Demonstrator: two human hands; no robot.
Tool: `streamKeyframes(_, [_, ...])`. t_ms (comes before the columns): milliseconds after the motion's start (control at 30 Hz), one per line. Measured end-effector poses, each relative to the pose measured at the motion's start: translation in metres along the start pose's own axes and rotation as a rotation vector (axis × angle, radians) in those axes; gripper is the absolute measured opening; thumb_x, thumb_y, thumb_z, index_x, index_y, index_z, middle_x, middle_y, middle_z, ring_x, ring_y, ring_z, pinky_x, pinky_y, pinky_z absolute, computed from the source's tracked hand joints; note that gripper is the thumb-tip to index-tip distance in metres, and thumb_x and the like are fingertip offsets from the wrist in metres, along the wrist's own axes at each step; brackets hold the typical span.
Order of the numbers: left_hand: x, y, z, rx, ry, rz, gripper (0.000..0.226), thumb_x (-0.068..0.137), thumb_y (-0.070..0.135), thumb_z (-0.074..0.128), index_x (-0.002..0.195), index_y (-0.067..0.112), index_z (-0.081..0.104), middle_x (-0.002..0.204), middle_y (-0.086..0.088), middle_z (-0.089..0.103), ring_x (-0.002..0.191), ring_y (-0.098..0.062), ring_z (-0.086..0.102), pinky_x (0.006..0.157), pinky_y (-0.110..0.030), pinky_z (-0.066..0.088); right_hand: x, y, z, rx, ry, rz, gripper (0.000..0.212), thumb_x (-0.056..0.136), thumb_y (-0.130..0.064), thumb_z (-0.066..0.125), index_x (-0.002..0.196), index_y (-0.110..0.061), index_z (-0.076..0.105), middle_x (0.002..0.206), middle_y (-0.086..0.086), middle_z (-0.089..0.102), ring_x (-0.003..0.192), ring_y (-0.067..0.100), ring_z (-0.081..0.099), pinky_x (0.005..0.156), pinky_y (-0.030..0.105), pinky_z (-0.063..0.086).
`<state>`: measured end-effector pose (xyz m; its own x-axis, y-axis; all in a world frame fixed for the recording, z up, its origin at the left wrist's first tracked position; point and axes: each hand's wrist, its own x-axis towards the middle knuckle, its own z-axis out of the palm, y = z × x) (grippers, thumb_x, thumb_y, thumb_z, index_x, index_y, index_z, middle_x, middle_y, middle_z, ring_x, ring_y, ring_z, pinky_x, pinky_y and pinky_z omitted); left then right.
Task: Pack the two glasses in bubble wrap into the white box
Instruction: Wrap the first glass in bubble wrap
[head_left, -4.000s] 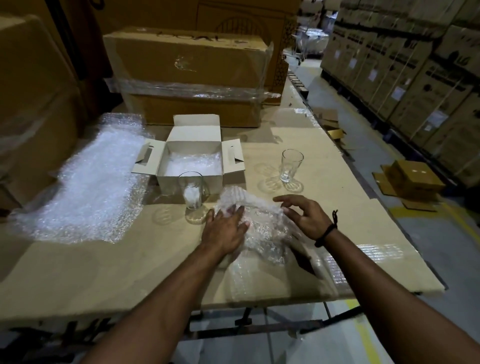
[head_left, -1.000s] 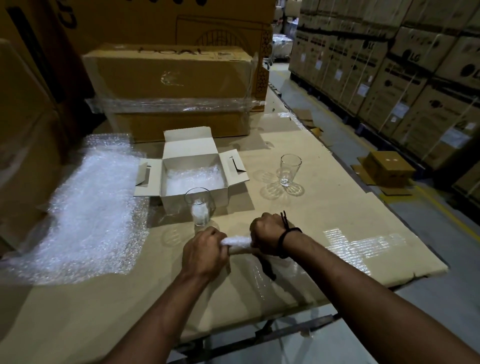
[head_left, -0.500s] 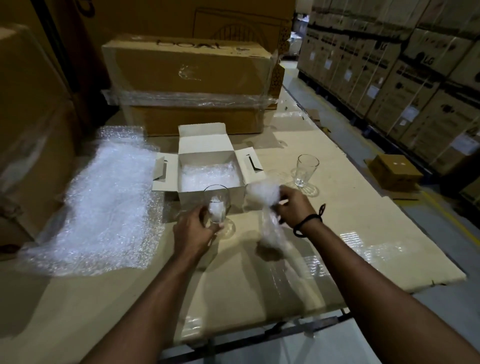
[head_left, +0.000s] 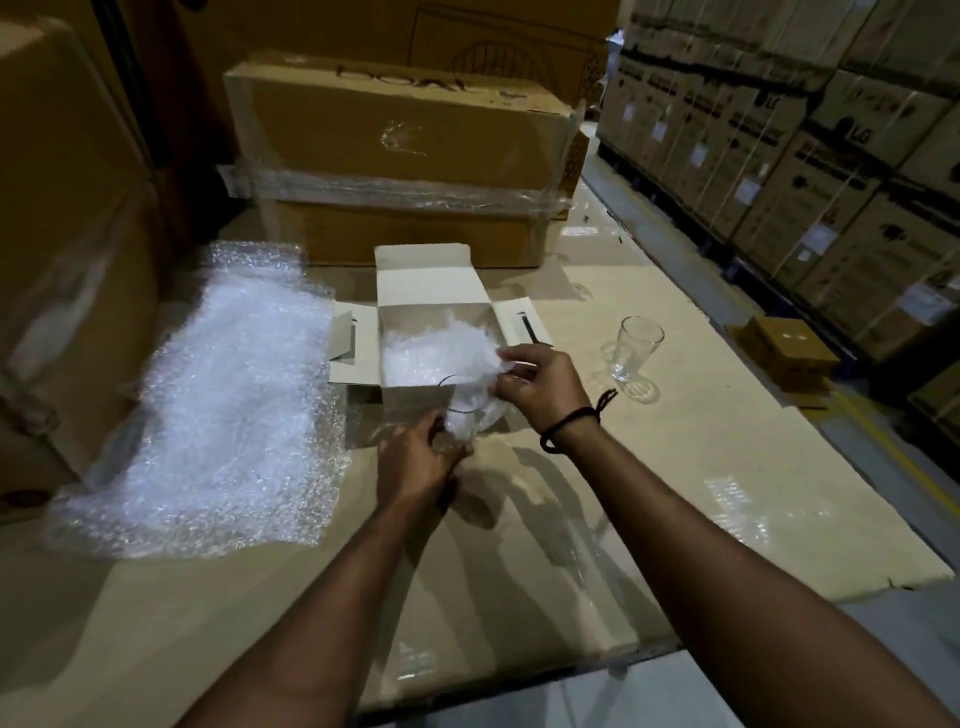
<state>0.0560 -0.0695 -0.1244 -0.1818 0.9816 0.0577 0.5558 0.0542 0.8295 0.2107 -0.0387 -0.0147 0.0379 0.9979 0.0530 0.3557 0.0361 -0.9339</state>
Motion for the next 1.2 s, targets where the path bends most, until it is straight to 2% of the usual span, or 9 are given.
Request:
streamKeyframes(67, [0.0, 0.003, 0.0, -0.027, -0.009, -0.025, 0.056, 0.069, 0.048, 0.08, 0.119, 0.033, 0.061, 0.108, 0.004, 0.071, 0.098, -0.016, 0.065, 0.086, -0.034, 0.055, 0.0, 0.0, 0.005, -0.33, -0.064, -0.195, 0.034, 0.071, 0.006, 0.075, 0.103, -0.004, 0.071, 0.103, 0.004, 0.062, 0.088, 0.017, 0.063, 0.082, 0.026, 0.052])
streamKeyframes(167, [-0.005, 0.004, 0.0, -0.29, 0.024, -0.022, 0.051, 0.068, 0.019, 0.086, 0.116, 0.024, 0.068, 0.119, 0.007, 0.067, 0.099, 0.009, 0.061, 0.087, -0.01, 0.045, 0.005, -0.007, 0.012, -0.761, -0.184, -0.452, 0.029, 0.078, 0.002, 0.068, 0.102, -0.013, 0.074, 0.111, 0.003, 0.067, 0.102, 0.021, 0.063, 0.086, 0.027, 0.047])
streamKeyframes(300, [-0.003, 0.0, -0.001, -0.267, 0.018, -0.096, 0.052, 0.057, 0.042, 0.088, 0.105, 0.033, 0.069, 0.111, 0.0, 0.07, 0.098, -0.015, 0.065, 0.088, -0.034, 0.053, 0.013, -0.025, 0.015, -1.227, -0.346, -0.496, 0.028, 0.086, -0.014, 0.056, 0.104, -0.032, 0.07, 0.096, -0.002, 0.065, 0.11, 0.025, 0.051, 0.08, 0.032, 0.031])
streamKeyframes(433, [0.006, -0.003, -0.004, 0.001, -0.104, 0.011, 0.065, 0.066, 0.067, 0.067, 0.12, 0.031, 0.062, 0.115, 0.0, 0.069, 0.104, -0.024, 0.062, 0.09, -0.041, 0.048, 0.012, -0.038, 0.025, -1.507, -0.55, -0.355, 0.026, 0.083, -0.009, 0.046, 0.1, -0.019, 0.062, 0.1, 0.011, 0.058, 0.11, 0.03, 0.046, 0.089, 0.038, 0.035])
streamKeyframes(600, [0.006, -0.006, -0.003, 0.013, -0.071, 0.023, 0.056, 0.068, 0.06, 0.069, 0.116, 0.031, 0.065, 0.114, 0.002, 0.069, 0.104, -0.024, 0.06, 0.093, -0.042, 0.044, 0.02, -0.046, 0.005, -1.034, -0.542, -0.202, 0.051, 0.078, 0.001, 0.051, 0.12, -0.027, 0.062, 0.13, 0.006, 0.057, 0.118, 0.026, 0.052, 0.093, 0.028, 0.042])
streamKeyframes(700, [0.005, -0.006, 0.001, -0.001, -0.033, 0.013, 0.048, 0.074, 0.056, 0.07, 0.114, 0.031, 0.066, 0.112, 0.002, 0.069, 0.103, -0.025, 0.059, 0.095, -0.043, 0.043, 0.011, -0.043, -0.007, -0.871, -0.461, -0.034, 0.052, 0.081, -0.007, 0.066, 0.128, -0.024, 0.055, 0.116, 0.0, 0.058, 0.096, 0.019, 0.059, 0.082, 0.024, 0.045])
streamKeyframes(800, [0.007, -0.006, 0.001, 0.021, -0.048, 0.014, 0.051, 0.073, 0.058, 0.07, 0.115, 0.029, 0.065, 0.113, 0.001, 0.068, 0.103, -0.025, 0.059, 0.095, -0.044, 0.044, 0.004, -0.035, 0.0, -0.759, -0.35, 0.058, 0.034, 0.08, -0.007, 0.071, 0.113, -0.014, 0.065, 0.101, 0.008, 0.066, 0.085, 0.027, 0.066, 0.081, 0.035, 0.055])
streamKeyframes(967, [0.009, -0.01, 0.0, -0.073, -0.042, 0.053, 0.064, 0.066, 0.063, 0.066, 0.12, 0.028, 0.063, 0.118, 0.0, 0.067, 0.108, -0.024, 0.06, 0.097, -0.047, 0.043, 0.001, -0.043, 0.025, -1.005, -0.225, -0.255, 0.035, 0.084, 0.0, 0.057, 0.112, -0.018, 0.07, 0.111, 0.005, 0.068, 0.106, 0.025, 0.06, 0.086, 0.03, 0.048])
streamKeyframes(1200, [0.009, -0.009, -0.003, 0.067, -0.04, 0.11, 0.051, 0.076, 0.054, 0.073, 0.119, 0.03, 0.06, 0.112, 0.003, 0.07, 0.106, -0.029, 0.057, 0.089, -0.034, 0.034, 0.009, -0.045, 0.036, -1.287, -0.364, -0.196, 0.035, 0.086, -0.009, 0.049, 0.116, -0.019, 0.062, 0.113, 0.014, 0.061, 0.105, 0.033, 0.058, 0.083, 0.033, 0.047])
